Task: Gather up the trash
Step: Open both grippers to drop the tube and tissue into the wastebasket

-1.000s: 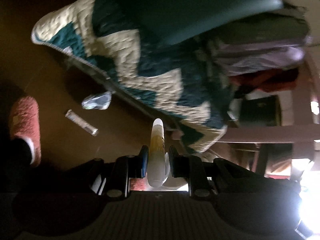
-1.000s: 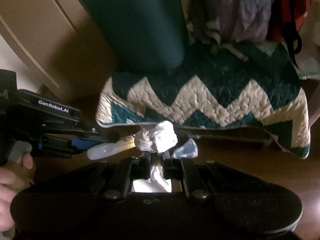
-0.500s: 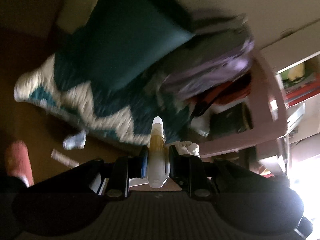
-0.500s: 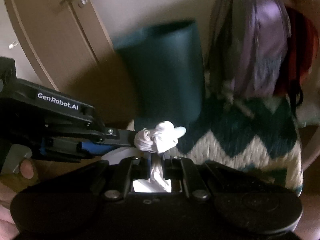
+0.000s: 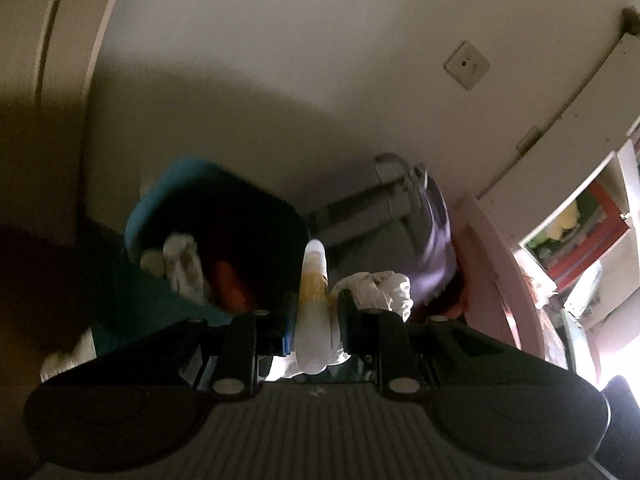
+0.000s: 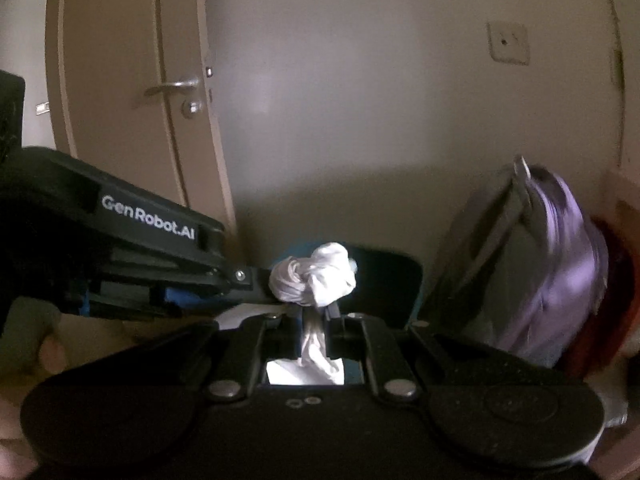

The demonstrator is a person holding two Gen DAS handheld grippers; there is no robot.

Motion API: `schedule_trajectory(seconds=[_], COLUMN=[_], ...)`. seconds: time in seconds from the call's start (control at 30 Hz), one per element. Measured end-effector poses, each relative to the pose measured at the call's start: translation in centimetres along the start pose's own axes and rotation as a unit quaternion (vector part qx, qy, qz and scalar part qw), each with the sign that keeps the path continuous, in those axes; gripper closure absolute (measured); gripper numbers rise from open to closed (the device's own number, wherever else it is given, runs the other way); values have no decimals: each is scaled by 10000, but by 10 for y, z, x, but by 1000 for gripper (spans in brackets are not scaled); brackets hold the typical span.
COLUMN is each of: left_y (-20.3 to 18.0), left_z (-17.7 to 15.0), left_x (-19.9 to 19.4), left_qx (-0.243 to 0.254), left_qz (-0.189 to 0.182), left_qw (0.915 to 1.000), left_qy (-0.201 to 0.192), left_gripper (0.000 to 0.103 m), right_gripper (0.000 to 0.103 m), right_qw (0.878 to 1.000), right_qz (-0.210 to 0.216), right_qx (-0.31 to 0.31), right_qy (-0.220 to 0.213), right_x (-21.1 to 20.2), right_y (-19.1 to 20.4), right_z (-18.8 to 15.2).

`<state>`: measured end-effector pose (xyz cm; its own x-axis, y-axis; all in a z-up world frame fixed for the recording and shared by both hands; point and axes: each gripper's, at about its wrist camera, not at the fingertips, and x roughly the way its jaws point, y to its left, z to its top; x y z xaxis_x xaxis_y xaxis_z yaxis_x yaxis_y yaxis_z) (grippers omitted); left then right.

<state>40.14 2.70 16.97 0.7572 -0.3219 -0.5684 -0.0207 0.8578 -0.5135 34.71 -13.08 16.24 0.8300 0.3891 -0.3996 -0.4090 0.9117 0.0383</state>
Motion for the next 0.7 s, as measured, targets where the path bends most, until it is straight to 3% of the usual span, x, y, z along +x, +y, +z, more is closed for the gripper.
schedule_trajectory(seconds=[0.2,0.4,0.7], left_y=[0,28,59], left_z=[38,47,37], left_x=[63,132,198], left_qx=[418,750,1405], left_qz=[440,929,1785], left_qw=[9981,9919,9708], left_qy=[69,437,770], left_gripper=[82,82,82], right_gripper=[95,95,93], right_qw=[10000,9983,9912], right_qz=[-27,59,17], right_qx=[49,81,-125], right_qy=[35,568,1317], right_x=[61,126,187], right_y=[-19,-33,-38], right_z=[26,4,-28])
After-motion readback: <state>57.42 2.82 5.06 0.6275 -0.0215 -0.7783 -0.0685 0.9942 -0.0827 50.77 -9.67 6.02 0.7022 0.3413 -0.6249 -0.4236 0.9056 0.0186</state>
